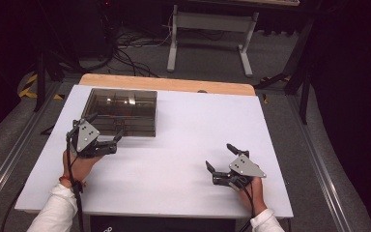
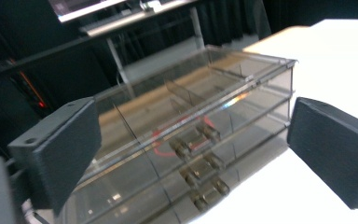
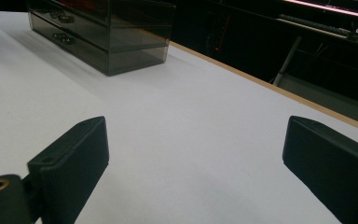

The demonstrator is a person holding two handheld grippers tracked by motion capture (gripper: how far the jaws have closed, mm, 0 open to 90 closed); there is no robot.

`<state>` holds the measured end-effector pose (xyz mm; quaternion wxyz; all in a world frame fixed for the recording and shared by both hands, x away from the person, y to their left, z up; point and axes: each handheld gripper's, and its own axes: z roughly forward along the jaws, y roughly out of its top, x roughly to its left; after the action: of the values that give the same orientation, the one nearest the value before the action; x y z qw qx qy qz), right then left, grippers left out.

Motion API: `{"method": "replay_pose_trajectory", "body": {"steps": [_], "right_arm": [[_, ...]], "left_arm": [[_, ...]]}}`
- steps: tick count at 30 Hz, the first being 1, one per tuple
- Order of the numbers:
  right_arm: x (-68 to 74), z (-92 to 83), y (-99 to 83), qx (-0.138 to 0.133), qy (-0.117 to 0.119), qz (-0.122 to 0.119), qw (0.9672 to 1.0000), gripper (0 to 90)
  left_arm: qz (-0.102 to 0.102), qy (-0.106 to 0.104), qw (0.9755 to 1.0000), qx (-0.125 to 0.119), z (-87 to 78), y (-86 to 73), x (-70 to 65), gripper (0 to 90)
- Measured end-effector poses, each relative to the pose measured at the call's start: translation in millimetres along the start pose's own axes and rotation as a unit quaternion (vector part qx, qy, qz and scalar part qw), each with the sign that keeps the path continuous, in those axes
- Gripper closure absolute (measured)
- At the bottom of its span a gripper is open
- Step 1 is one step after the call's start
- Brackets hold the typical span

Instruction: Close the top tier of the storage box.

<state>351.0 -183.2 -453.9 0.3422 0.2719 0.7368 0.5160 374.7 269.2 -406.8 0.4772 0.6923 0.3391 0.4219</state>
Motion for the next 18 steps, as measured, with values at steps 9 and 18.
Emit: {"method": "replay_pose_trajectory", "body": {"steps": [9,18], "right_arm": [[0.3,0.0,0.1,0.000,0.001,0.000,1.0000,7.7],[1.1,-1.6,-0.2,0.000,0.000,0.000,1.0000,7.7]], "left_arm": [[0.007,-0.014,0.9999,0.002,-0.4,-0.3,0.9,0.3],[0.005,-0.016,0.9999,-0.002,-0.5,-0.4,2.5,2.6]]}}
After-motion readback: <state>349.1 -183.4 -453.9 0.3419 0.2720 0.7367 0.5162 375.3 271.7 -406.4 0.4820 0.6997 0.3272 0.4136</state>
